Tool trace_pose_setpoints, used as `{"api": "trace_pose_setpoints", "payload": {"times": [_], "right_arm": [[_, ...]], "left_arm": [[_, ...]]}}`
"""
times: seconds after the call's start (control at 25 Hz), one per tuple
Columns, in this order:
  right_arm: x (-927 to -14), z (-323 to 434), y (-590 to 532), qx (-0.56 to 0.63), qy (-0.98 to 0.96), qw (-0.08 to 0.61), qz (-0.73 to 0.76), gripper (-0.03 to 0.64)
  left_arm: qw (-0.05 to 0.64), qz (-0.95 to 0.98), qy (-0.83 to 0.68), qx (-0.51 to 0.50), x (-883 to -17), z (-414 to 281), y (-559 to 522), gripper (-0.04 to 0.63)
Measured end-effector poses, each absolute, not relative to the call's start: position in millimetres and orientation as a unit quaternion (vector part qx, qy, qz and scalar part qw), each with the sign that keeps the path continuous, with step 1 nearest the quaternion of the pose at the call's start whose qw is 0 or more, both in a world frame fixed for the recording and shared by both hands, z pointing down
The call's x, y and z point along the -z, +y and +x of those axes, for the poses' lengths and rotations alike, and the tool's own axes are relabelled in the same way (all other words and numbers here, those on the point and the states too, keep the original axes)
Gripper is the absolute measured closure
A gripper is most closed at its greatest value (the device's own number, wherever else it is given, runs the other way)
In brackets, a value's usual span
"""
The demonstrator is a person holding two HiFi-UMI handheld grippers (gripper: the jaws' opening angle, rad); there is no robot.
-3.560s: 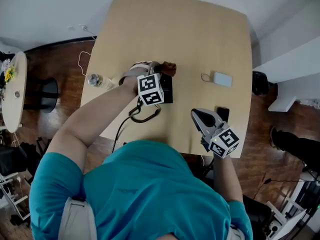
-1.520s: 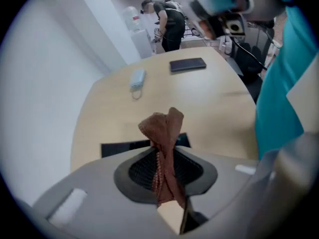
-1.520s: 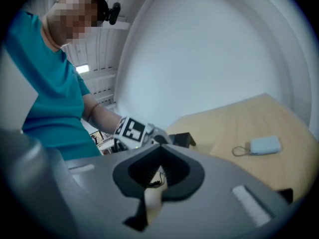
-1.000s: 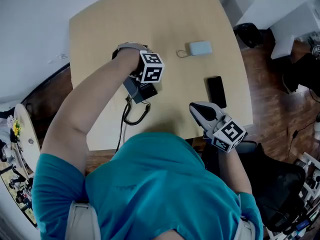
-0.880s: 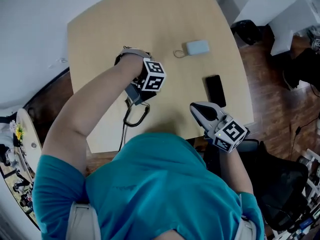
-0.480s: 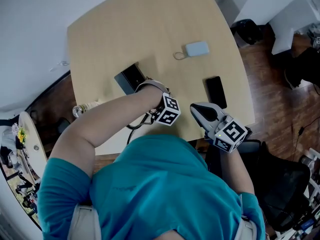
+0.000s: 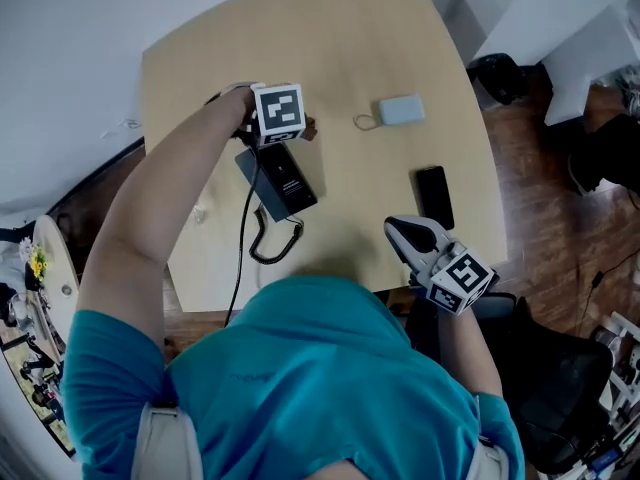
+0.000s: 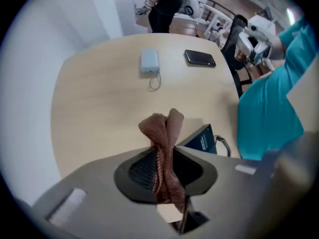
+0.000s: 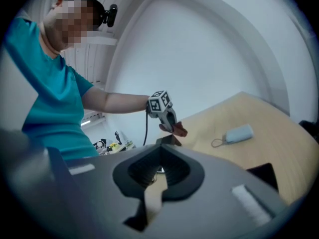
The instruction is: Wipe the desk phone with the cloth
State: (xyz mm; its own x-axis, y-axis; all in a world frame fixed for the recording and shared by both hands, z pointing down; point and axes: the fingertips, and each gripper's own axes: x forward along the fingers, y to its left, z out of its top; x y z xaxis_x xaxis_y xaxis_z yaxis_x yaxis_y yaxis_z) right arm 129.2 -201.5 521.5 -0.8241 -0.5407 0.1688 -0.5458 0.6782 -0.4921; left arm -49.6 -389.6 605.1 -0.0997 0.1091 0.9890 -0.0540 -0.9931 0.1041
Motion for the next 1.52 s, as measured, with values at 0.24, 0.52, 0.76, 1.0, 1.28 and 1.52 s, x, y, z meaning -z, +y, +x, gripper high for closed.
{"api": "trace_pose_setpoints", "payload": {"times": [0.24, 0.52, 0.76, 1.0, 1.28, 1.52], "right_arm": [[-526.7, 129.8, -202.2, -0.282, -0.913, 0.011, 0.296, 0.615], [-532.7, 126.6, -208.8, -0.29, -0.91, 0.015, 0.295, 0.615], [-537.8, 131.2, -215.6, -0.295, -0.907, 0.021, 0.299, 0.615], [-538.9, 130.0, -220.0, -0.293, -0.908, 0.028, 0.297, 0.615], [-532.2, 124.1, -223.9, -0.285, -0.913, 0.034, 0.291, 0.615], [-525.1, 103.5, -226.0, -0.282, -0.919, 0.045, 0.273, 0.615]], "left_arm": [[0.175, 0.683, 0.02, -0.709, -623.8, -56.9, -388.4, 0.494], [0.229, 0.661, 0.046, -0.713, -633.6, -51.3, -396.8, 0.489], [0.221, 0.648, 0.038, -0.728, -655.8, -52.3, -406.2, 0.492], [0.156, 0.677, -0.021, -0.719, -686.3, -58.0, -424.4, 0.494], [0.251, 0.769, -0.054, -0.585, -632.9, -78.9, -436.1, 0.495], [0.307, 0.787, -0.016, -0.535, -622.6, -100.8, -402.6, 0.497]]}}
